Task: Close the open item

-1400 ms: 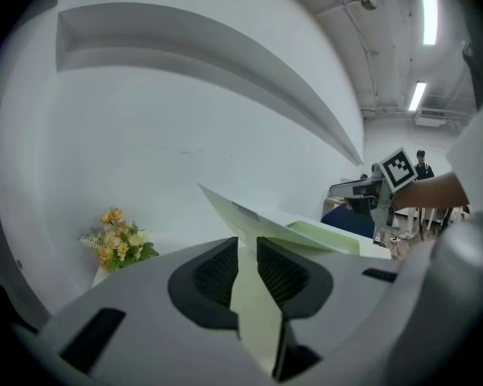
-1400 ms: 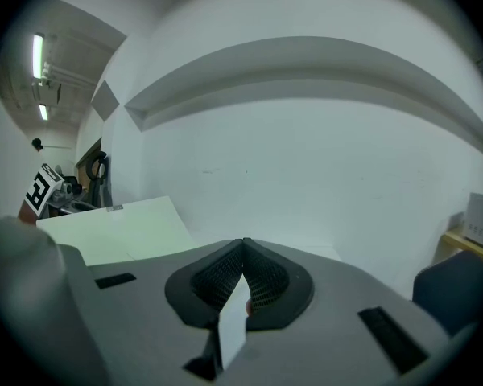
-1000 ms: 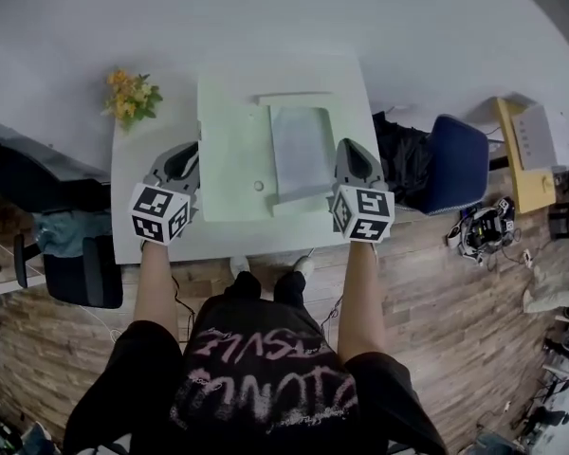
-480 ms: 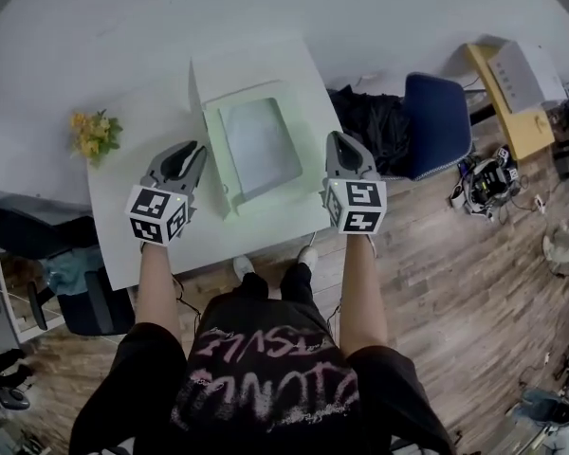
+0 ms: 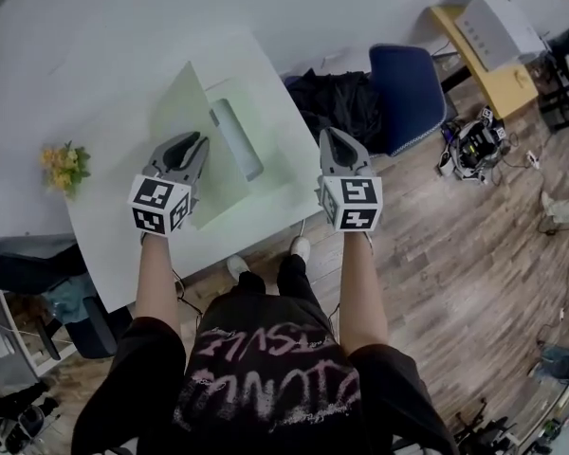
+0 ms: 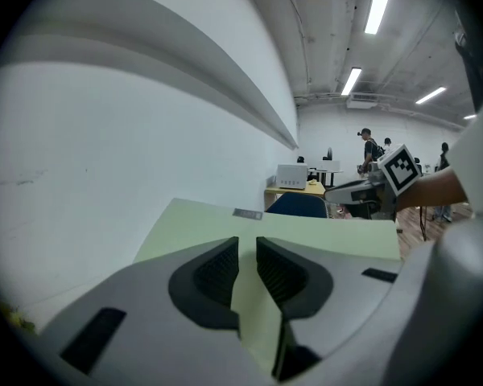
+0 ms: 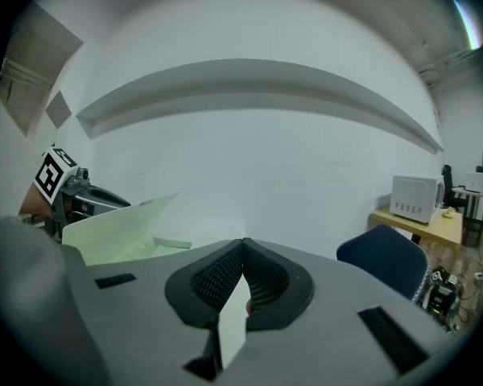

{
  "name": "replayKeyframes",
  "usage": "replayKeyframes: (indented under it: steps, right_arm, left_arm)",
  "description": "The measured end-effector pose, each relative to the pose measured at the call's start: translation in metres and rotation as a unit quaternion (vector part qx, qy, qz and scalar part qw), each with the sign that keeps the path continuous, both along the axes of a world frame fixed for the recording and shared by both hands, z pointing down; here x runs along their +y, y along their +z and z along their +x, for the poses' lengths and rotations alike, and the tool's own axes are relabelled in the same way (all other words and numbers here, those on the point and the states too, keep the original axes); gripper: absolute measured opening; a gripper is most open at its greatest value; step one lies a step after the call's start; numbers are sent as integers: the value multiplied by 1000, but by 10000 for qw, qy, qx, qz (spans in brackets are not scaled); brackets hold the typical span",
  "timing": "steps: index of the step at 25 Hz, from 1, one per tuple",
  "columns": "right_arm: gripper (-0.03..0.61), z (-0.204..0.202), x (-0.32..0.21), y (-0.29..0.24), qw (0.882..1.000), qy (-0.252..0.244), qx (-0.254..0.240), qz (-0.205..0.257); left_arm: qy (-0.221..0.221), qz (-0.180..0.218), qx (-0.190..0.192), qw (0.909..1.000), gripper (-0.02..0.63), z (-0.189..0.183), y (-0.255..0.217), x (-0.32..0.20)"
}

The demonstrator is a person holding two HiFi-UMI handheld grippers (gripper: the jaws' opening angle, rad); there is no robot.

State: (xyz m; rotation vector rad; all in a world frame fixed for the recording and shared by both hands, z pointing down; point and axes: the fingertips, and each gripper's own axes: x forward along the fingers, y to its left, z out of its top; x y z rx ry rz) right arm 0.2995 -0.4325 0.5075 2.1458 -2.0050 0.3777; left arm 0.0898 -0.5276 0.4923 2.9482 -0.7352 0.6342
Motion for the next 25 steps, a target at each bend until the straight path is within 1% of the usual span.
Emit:
replayKeyframes:
  steps: [1,4,6,10,15,20,25]
  right_arm:
    - [9,5,3,2,10000,44,-9,-20]
    - [9,21,11,8,9998,188,-31,-70]
    - [9,31,15,12,9995,285,-59,-97]
    - [9,44,23,24,9987,444,-122,-195]
    - [9,60,29,40,9974,613,-174,-327]
    - [9,74,37,51,9955,818,-224,-433]
    - [9,78,41,58,9941,922,-245,-512]
  left_arm:
    - [61,-11,-59,10000,72,7,4,1]
    - [298,57,-464,9985,72,27,22,4]
    - [449,61,-650,9969,71,40,32,6]
    - [669,-59,-843,9942,69,60,51,7]
    - [830,-258,-1070,9905,69,76,78,5]
    - [957,-509,-1211,9867,71,92,97,1]
    - [986,-718,-1480,9814,69,97,118,0]
